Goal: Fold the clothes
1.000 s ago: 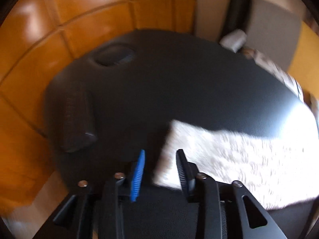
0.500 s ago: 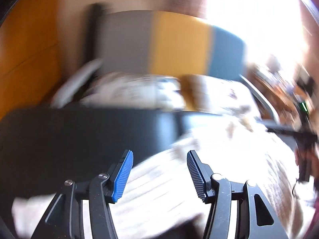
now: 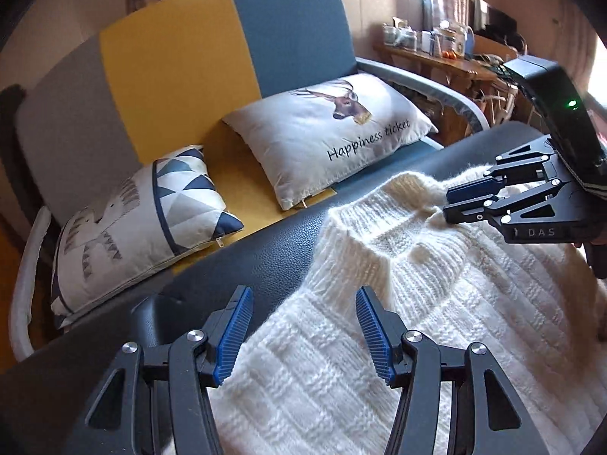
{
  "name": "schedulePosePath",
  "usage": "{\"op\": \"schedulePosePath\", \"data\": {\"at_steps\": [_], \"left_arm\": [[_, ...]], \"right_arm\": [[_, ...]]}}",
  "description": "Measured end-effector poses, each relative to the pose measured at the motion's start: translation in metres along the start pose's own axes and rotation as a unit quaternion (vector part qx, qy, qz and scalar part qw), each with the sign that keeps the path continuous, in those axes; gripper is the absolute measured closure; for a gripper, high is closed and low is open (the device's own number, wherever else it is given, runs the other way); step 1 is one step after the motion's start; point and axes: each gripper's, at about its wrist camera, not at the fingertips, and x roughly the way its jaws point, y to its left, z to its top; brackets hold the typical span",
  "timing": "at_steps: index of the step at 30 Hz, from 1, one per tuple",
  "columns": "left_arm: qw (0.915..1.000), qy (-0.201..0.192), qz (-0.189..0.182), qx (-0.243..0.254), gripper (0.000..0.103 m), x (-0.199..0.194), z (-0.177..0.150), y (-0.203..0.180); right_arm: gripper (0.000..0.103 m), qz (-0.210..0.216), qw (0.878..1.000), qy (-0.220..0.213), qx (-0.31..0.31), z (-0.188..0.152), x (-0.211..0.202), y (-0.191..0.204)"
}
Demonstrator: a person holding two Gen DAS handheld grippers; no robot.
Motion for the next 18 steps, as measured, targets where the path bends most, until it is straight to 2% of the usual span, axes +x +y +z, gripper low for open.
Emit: {"op": "schedulePosePath", "data": {"at_steps": [1, 3, 4, 6, 8, 10, 14, 16, 18], "left_arm": [[0.9999, 0.008, 0.006, -0.001, 0.041, 0.01, 0.002, 0.001], [0.9991, 0.023, 0.032, -0.014, 0.04, 0.024, 0.002, 0.005], [0.9981, 0.022, 0.045, -0.037, 0.039, 0.027, 0.0, 0.008], [0.9935, 0.006, 0.048, -0.103, 0.039, 0.028, -0.01, 0.019], [0.989, -0.001, 0.039, -0.143, 0.039, 0.026, -0.016, 0.029], [0.9855, 0.001, 0.033, -0.166, 0.039, 0.026, -0.017, 0.035], [0.987, 0.012, 0.051, -0.152, 0.036, 0.028, -0.013, 0.028], [0.9852, 0.02, 0.048, -0.163, 0.036, 0.025, -0.012, 0.028], [0.9825, 0.027, 0.042, -0.179, 0.036, 0.017, -0.012, 0.029]], "right_arm": [[0.083, -0.01, 1.0, -0.01, -0.006, 0.0, 0.001, 0.002], [0.086, -0.07, 0.997, -0.031, -0.013, -0.001, 0.0, 0.005], [0.086, -0.104, 0.994, -0.04, -0.017, -0.001, 0.0, 0.005], [0.086, -0.125, 0.991, -0.039, 0.003, -0.004, 0.008, -0.007], [0.085, -0.099, 0.992, -0.053, 0.052, -0.008, 0.01, -0.024], [0.084, -0.097, 0.992, -0.048, 0.065, -0.006, 0.01, -0.027], [0.084, -0.094, 0.992, -0.042, 0.078, -0.003, 0.009, -0.028], [0.084, -0.06, 0.992, -0.035, 0.109, -0.003, 0.004, -0.037], [0.084, -0.009, 0.988, -0.032, 0.151, -0.006, -0.009, -0.047]]}}
